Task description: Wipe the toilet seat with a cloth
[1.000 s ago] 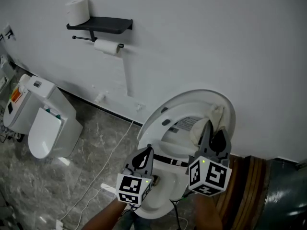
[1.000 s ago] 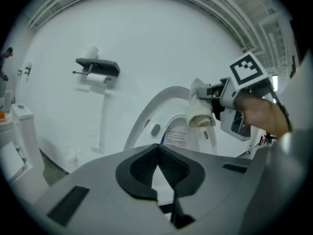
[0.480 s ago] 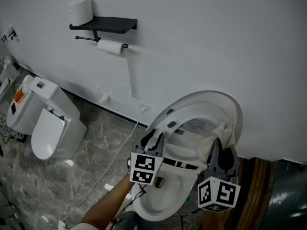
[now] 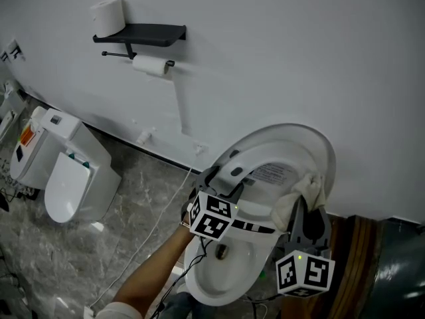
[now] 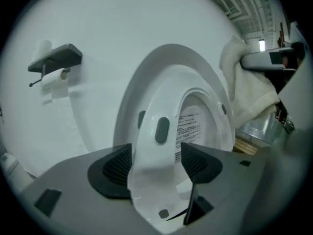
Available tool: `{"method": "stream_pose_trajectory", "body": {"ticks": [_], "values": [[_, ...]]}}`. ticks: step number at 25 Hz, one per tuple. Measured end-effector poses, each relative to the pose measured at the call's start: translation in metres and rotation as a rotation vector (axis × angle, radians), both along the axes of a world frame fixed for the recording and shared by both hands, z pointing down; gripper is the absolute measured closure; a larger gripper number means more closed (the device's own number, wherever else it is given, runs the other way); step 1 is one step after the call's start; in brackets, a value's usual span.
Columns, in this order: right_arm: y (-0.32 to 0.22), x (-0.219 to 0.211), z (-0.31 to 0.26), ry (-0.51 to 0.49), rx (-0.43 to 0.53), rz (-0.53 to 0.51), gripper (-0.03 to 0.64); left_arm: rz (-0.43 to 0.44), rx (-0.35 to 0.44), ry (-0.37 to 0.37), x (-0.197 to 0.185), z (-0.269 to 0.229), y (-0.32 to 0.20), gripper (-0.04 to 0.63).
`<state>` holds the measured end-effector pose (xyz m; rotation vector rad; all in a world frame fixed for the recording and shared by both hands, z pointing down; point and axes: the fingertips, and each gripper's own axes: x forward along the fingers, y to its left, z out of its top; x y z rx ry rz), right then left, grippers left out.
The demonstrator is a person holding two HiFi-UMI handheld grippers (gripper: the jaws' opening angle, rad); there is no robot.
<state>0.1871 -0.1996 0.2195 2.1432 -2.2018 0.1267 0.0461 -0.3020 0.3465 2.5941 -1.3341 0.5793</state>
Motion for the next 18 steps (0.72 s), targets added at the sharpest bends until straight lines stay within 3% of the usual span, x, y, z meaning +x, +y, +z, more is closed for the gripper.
{"method": "stream_pose_trajectory", "body": {"ticks": [6,10,14,18], "values": [[0.009,0.004,0.000,-0.026,0.000,-0.009,0.529,0.043,-0.023,-0.135,0.010,0.008,-0.007,0.279],[0.012,0.008,0.001,-0.042,-0.003,-0.010,0.529,0.051,-0.079,-0.202,0.012,0.011,-0.010,0.279],[0.018,0.013,0.001,-0.063,-0.001,-0.011,0.529,0.081,-0.031,-0.294,0.010,0.013,-0.008,0.281],[0.023,0.012,-0.005,-0.085,0.008,-0.021,0.529,0.142,-0.020,-0.299,0.006,0.011,0.003,0.284]]}}
